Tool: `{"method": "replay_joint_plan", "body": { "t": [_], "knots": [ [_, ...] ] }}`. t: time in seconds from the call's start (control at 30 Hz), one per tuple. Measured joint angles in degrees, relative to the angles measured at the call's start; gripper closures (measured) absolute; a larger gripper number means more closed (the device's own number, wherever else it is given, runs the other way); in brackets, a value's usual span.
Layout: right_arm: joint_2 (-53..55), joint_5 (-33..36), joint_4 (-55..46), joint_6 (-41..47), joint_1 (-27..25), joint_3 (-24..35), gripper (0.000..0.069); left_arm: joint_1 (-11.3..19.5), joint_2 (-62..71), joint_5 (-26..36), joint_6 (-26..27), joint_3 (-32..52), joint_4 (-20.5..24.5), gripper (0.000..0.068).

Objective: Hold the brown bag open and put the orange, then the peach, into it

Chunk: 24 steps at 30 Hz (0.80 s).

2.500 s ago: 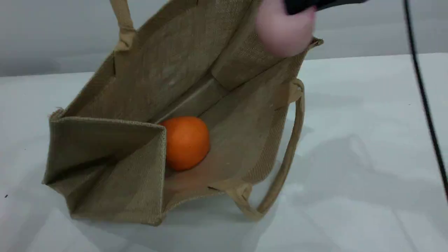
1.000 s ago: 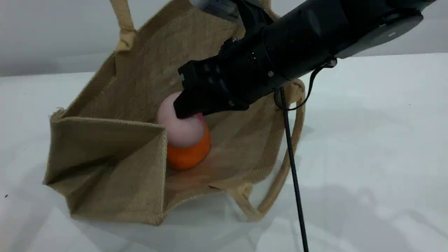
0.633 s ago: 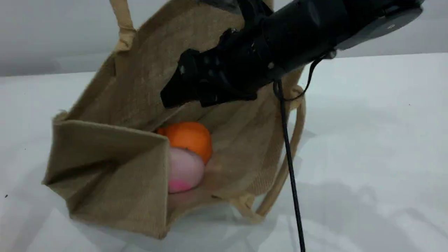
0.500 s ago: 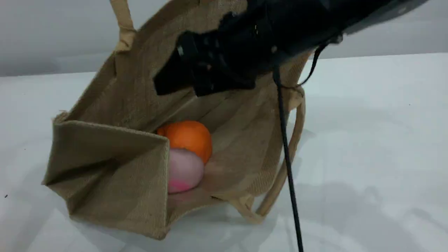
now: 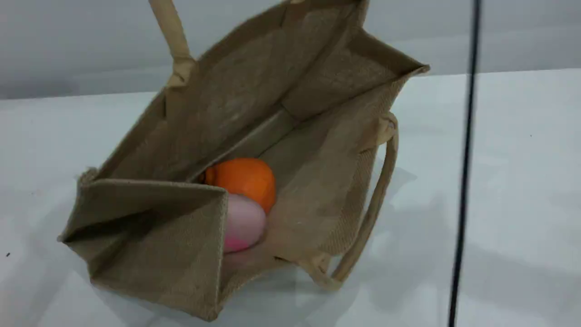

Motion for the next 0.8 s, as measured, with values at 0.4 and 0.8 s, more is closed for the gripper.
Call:
{"method": "replay_joint_plan", "body": {
  "t": [0.4, 0.8],
  "knots": [
    [-19.6, 8.7, -27.8, 28.8, -2.2, 0.0, 0.0169, -2.3, 7.9, -2.7, 1.3, 0.0, 0.5, 0.0599],
    [-34.3, 23.1, -51.2, 51.0, -2.2, 0.0, 0.0169, -8.3, 19.2, -10.5, 2.8, 0.0, 0.3, 0.0599]
  ]
}}
